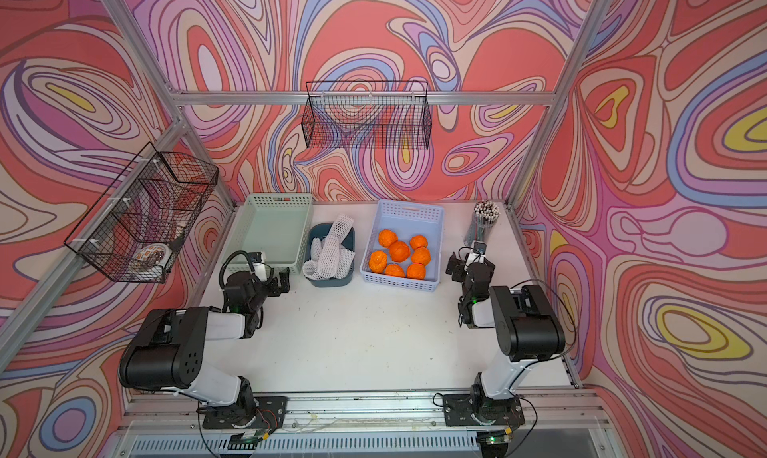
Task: Remove foam nets from oranges
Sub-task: Reset both arms
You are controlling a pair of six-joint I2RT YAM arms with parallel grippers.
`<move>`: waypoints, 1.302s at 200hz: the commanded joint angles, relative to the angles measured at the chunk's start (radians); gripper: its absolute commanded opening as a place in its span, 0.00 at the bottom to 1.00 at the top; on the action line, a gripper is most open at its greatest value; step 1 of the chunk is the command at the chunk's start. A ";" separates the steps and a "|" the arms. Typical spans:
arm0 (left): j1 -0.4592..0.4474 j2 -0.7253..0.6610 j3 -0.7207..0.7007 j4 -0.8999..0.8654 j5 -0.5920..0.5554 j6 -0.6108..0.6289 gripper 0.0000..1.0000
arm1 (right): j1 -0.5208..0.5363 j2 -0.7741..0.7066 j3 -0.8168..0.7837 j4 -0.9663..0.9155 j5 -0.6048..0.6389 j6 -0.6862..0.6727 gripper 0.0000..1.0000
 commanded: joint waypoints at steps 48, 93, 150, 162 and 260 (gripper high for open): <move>-0.003 -0.005 0.012 0.011 -0.011 0.014 1.00 | 0.004 -0.003 0.000 0.000 0.005 -0.011 0.98; -0.003 -0.004 0.011 0.015 0.004 0.020 1.00 | 0.004 0.000 0.007 -0.007 -0.023 -0.015 0.98; -0.016 -0.011 -0.065 0.150 -0.206 -0.047 1.00 | -0.001 0.000 -0.095 0.186 0.036 0.010 0.98; -0.016 -0.025 -0.071 0.137 -0.186 -0.038 1.00 | -0.006 -0.011 -0.063 0.107 0.028 0.011 0.98; -0.016 -0.006 0.004 0.026 -0.115 -0.013 1.00 | -0.002 -0.002 0.008 -0.014 -0.029 -0.017 0.98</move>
